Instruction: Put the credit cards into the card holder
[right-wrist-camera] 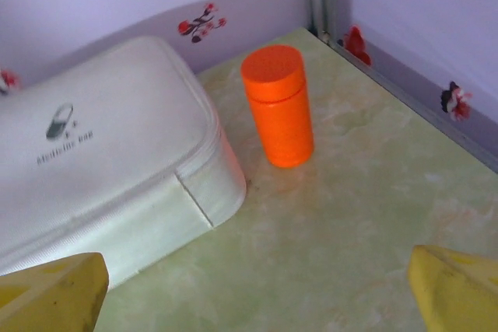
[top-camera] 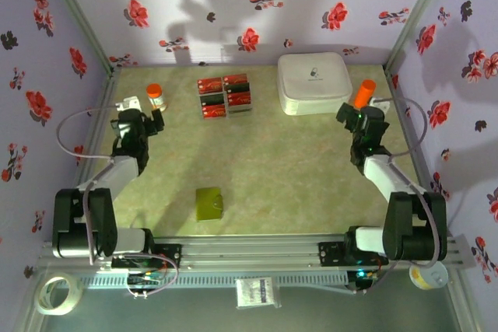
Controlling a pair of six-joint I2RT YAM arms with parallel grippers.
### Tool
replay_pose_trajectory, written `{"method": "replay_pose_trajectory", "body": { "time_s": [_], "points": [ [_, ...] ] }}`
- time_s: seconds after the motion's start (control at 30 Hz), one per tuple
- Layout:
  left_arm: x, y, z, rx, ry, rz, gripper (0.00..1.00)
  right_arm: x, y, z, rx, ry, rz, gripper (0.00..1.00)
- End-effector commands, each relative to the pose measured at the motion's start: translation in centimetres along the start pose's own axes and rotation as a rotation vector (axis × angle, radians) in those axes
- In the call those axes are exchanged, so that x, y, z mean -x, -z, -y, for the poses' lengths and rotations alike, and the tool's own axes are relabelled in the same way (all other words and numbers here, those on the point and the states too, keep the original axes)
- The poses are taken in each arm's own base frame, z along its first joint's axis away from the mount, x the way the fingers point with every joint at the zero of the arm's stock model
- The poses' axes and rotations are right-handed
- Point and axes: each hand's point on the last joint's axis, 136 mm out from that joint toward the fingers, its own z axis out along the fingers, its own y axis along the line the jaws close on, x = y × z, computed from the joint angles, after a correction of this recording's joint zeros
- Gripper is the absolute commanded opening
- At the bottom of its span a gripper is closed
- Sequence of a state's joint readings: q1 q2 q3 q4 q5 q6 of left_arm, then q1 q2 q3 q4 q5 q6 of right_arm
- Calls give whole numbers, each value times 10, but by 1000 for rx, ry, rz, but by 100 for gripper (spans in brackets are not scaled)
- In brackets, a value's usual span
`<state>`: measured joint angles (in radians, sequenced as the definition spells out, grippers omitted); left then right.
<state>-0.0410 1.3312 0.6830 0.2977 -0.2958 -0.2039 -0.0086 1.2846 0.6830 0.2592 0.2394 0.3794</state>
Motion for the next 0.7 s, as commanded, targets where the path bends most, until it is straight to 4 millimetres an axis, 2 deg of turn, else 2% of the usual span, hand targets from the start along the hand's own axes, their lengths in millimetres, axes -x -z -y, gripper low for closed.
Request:
{"method": "replay_pose_trajectory", "body": {
  "time_s": [0.0, 0.13, 0.23, 0.33, 0.5, 0.67],
  "points": [
    [-23, 18, -6, 66, 197, -217, 100, -27, 12, 10, -51, -175, -170, 99],
    [-41, 43, 21, 5, 307, -361, 100, -40, 27, -38, 218, -221, -263, 99],
    [-62, 68, 42, -62, 324, -438, 100, -60, 53, -72, 371, -203, -346, 95],
    [-90, 100, 55, -127, 347, -518, 100, -92, 92, -107, 505, -149, -442, 88],
    [-139, 143, 65, -219, 414, -612, 100, -151, 151, -138, 583, -99, -569, 79],
    [-163, 166, 73, -292, 406, -639, 100, -202, 194, -167, 617, -69, -669, 67]
  ]
}}
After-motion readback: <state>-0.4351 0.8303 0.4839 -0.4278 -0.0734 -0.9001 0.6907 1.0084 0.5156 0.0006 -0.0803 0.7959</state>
